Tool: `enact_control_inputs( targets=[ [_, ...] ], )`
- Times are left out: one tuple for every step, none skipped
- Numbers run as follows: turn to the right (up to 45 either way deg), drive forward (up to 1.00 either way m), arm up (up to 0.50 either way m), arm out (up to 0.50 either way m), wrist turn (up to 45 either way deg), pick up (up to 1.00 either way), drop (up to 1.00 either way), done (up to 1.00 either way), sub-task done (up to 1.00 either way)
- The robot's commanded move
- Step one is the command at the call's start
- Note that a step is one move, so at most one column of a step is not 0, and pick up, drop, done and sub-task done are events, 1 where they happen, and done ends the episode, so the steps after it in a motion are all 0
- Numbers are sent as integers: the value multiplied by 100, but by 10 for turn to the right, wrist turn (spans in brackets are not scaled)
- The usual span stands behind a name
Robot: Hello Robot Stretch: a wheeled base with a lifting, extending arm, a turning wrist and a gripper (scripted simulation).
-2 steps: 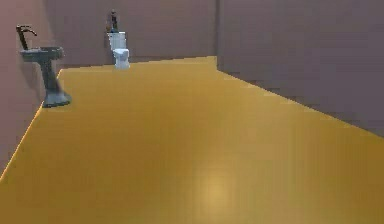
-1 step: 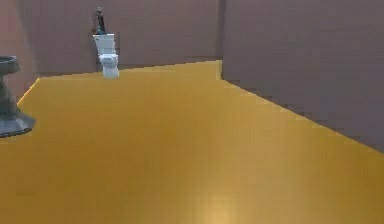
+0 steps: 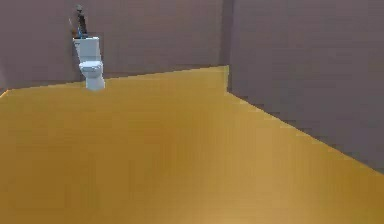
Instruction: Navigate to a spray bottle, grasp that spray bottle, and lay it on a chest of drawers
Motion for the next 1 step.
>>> enact_control_inputs(
  targets=[
    [0,100,0,0,0,0,0,0,0]
  ],
)
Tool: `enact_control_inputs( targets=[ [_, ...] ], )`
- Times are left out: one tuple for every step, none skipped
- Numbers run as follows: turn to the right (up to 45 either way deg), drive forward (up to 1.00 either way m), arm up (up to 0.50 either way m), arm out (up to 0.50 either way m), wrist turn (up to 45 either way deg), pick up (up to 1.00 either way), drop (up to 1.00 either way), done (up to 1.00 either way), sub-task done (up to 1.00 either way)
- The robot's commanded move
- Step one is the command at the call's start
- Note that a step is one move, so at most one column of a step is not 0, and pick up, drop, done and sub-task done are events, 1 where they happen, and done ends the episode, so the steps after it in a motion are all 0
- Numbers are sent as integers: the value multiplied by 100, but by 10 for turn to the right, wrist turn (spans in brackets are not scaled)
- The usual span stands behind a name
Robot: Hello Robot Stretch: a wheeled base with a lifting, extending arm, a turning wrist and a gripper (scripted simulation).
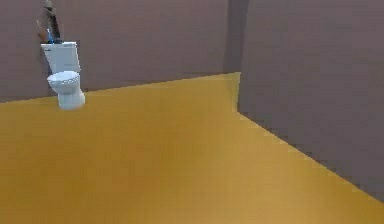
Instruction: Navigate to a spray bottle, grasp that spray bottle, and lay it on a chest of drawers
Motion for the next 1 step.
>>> enact_control_inputs(
  targets=[
    [0,100,0,0,0,0,0,0,0]
  ],
)
